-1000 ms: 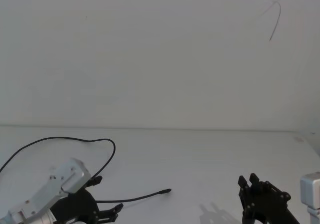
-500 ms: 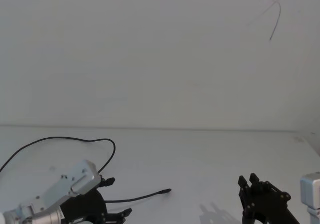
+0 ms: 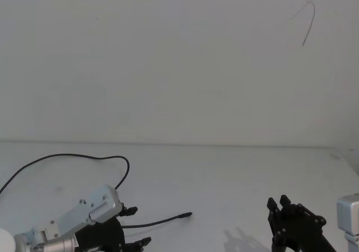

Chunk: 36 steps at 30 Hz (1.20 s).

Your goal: Pick up the data cable with the one hand.

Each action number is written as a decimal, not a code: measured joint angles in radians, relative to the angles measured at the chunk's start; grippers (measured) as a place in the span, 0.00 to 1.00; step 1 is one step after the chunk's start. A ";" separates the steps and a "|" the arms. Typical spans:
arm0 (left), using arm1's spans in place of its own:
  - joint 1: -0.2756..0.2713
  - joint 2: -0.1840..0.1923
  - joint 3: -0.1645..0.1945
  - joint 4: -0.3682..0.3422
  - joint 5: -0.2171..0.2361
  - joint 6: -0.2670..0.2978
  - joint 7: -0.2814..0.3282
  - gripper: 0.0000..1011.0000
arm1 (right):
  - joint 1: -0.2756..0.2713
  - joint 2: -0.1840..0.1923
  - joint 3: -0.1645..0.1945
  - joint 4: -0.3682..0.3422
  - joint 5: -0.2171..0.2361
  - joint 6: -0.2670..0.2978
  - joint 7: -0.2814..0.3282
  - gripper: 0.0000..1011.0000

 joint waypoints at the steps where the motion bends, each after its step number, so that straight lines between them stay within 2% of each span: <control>1: -0.001 -0.001 0.002 0.003 0.003 -0.001 0.000 0.82 | 0.000 0.000 0.000 0.000 0.000 0.000 0.000 0.25; 16: -0.011 -0.019 0.011 0.042 0.047 -0.010 0.031 0.37 | 0.000 0.000 0.000 0.000 0.000 0.000 0.000 0.25; 19: -0.011 -0.023 0.009 0.047 0.052 -0.012 0.037 0.26 | 0.000 0.000 0.000 0.000 0.000 0.000 0.000 0.25; 20: -0.011 -0.024 0.009 0.047 0.053 -0.012 0.039 0.26 | 0.000 0.000 0.000 0.000 0.000 0.000 0.000 0.25; 21: -0.011 -0.026 0.007 0.049 0.054 -0.013 0.040 0.20 | 0.000 0.000 0.000 0.000 0.000 0.000 0.000 0.25; 26: -0.008 -0.032 -0.004 0.050 0.052 -0.017 0.044 0.05 | 0.000 0.000 0.000 0.000 0.000 0.000 0.000 0.25; 32: 0.002 -0.034 -0.020 0.034 0.027 -0.017 0.039 0.05 | 0.000 0.000 0.000 0.000 0.000 0.000 0.000 0.25; 36: 0.016 -0.031 -0.040 0.005 -0.006 -0.008 0.029 0.05 | 0.000 0.000 0.000 0.000 0.000 0.000 0.000 0.25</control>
